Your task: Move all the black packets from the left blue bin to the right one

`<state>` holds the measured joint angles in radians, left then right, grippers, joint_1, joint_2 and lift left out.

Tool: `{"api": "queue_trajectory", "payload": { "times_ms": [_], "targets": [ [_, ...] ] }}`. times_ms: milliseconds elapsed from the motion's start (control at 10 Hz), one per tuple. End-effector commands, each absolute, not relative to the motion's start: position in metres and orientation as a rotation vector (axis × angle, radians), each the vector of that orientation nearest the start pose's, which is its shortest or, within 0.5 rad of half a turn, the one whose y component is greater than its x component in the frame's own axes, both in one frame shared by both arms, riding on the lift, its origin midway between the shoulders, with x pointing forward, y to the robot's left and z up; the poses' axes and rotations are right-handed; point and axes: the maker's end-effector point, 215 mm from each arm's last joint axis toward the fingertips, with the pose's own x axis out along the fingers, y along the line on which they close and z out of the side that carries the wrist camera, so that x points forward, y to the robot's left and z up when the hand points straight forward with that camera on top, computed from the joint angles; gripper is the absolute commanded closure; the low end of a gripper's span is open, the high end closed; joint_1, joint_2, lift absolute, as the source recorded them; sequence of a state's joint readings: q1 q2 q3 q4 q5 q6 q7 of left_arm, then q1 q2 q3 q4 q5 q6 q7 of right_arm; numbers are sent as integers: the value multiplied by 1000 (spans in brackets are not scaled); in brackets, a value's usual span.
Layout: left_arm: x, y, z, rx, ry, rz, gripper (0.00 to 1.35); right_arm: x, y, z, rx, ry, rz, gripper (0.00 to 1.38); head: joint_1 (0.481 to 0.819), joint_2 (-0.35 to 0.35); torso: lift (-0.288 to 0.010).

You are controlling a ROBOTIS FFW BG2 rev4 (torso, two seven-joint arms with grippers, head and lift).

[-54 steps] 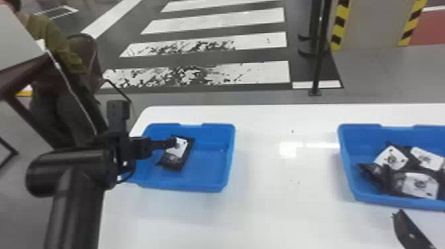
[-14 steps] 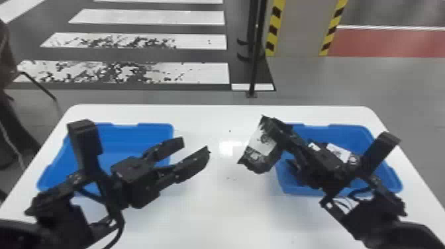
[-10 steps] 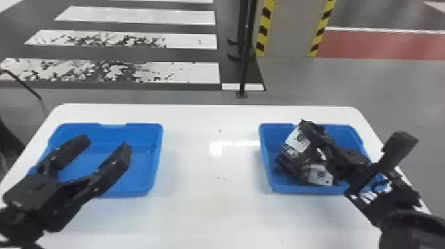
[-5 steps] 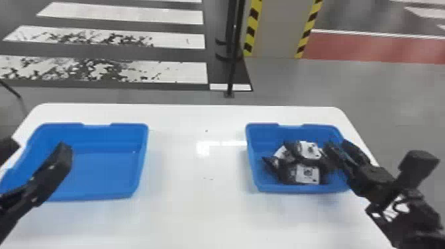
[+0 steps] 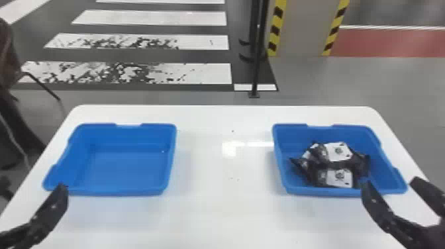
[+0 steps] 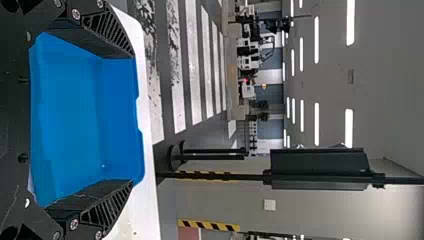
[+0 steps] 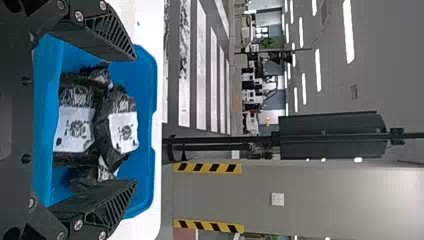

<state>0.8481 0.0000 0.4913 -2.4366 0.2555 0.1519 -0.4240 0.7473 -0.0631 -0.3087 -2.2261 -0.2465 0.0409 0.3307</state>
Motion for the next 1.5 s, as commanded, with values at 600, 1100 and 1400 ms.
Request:
{"api": "queue_trajectory", "payload": {
  "times_ms": [600, 1100, 1400],
  "targets": [
    [329, 342, -293, 80, 108, -105, 159, 318, -273, -309, 45, 98, 152, 147, 695, 133, -140],
    [332, 334, -295, 46, 105, -118, 159, 322, -264, -320, 78, 109, 170, 147, 695, 119, -140],
    [333, 331, -301, 29, 114, -121, 159, 324, -258, -321, 106, 104, 181, 147, 695, 127, -140]
  ]
}}
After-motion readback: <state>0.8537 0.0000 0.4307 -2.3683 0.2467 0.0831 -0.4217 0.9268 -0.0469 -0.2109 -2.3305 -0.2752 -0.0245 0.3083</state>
